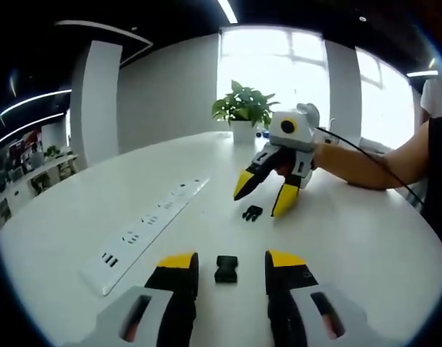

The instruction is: Snap the two parts of the plastic buckle together until the buckle closes and remains connected.

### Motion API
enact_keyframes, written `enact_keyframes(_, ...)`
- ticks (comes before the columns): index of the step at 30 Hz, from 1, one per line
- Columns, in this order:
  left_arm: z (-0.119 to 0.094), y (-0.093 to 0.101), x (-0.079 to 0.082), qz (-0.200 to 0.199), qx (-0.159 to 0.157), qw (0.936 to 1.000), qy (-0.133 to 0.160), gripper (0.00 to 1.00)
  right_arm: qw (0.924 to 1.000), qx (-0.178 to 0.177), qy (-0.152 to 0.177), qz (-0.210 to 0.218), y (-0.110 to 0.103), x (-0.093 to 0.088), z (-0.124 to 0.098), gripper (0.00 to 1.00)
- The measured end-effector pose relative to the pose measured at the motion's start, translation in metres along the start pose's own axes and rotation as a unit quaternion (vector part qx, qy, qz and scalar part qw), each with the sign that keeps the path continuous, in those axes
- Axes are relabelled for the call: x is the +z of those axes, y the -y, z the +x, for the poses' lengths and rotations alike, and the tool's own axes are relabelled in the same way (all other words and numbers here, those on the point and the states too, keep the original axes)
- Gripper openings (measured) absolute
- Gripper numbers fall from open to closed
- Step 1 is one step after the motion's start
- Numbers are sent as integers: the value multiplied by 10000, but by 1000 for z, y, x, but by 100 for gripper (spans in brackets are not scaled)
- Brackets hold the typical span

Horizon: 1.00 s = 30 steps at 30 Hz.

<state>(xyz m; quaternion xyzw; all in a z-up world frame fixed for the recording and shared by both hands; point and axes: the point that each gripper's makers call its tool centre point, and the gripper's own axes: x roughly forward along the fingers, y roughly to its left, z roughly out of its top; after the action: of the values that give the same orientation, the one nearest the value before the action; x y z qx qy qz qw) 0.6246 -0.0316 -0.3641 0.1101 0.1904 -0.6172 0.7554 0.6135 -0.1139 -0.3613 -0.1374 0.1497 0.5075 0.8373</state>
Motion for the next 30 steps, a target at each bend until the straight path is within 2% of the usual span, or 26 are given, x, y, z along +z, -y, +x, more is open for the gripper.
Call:
enact_keyframes(23,4,2,-6,-86,-56,9999,-38,37,9999,41,-91,28,1,-7,5,36)
enact_keyframes(30,6,3,-8,-82,-74,9999,-81,34,9999,50,-101,35,0,-8,7,33)
